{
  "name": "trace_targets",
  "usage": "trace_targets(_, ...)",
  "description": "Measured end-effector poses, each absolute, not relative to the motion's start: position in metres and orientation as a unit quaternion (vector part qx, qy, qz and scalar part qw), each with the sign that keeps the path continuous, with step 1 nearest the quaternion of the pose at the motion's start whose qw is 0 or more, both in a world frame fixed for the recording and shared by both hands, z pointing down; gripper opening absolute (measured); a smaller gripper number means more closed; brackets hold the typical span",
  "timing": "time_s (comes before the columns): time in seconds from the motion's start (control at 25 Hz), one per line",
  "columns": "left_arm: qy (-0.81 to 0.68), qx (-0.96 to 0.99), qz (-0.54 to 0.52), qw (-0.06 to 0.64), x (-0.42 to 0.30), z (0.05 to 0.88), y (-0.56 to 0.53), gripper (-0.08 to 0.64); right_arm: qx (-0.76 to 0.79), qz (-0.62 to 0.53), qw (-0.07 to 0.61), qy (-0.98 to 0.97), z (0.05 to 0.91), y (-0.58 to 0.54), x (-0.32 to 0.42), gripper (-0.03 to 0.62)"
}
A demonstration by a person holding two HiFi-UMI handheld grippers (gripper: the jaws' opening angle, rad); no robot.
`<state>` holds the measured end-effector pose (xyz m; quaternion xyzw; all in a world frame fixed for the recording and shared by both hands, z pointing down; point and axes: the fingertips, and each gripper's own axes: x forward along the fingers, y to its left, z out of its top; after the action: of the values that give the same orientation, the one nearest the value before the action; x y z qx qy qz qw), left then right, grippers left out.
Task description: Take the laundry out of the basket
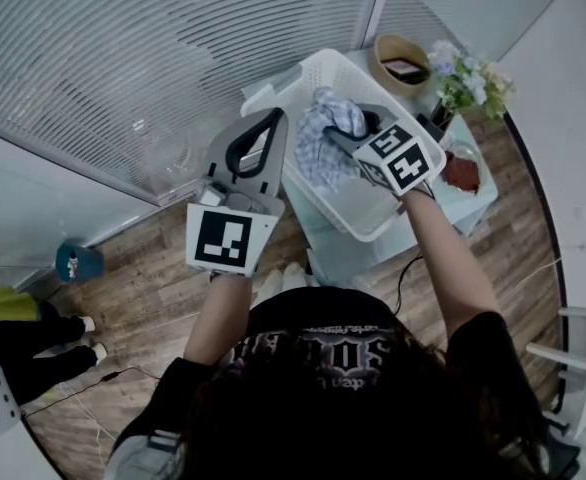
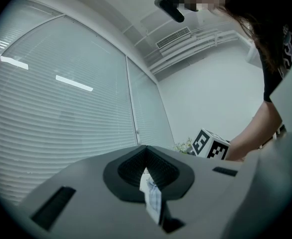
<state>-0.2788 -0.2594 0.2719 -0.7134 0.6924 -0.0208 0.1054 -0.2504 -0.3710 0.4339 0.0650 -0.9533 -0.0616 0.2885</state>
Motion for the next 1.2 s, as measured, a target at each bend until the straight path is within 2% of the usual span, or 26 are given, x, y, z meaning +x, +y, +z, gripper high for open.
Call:
trace_targets(0.84,0.664,-0.740,-0.015,0.110,-0.251,0.264,-0.227,-0.002,0.216,-0.050,0.094,-0.971,0.297,-0.335,-0.181,0.186)
trace_targets(1.2,0.634,-0.764,-0.011,0.117,-0.235,0.262,-0.211,-0.002,0.257,-0.052,0.061,-0.963,0.271,-0.304,-0.153,0.186)
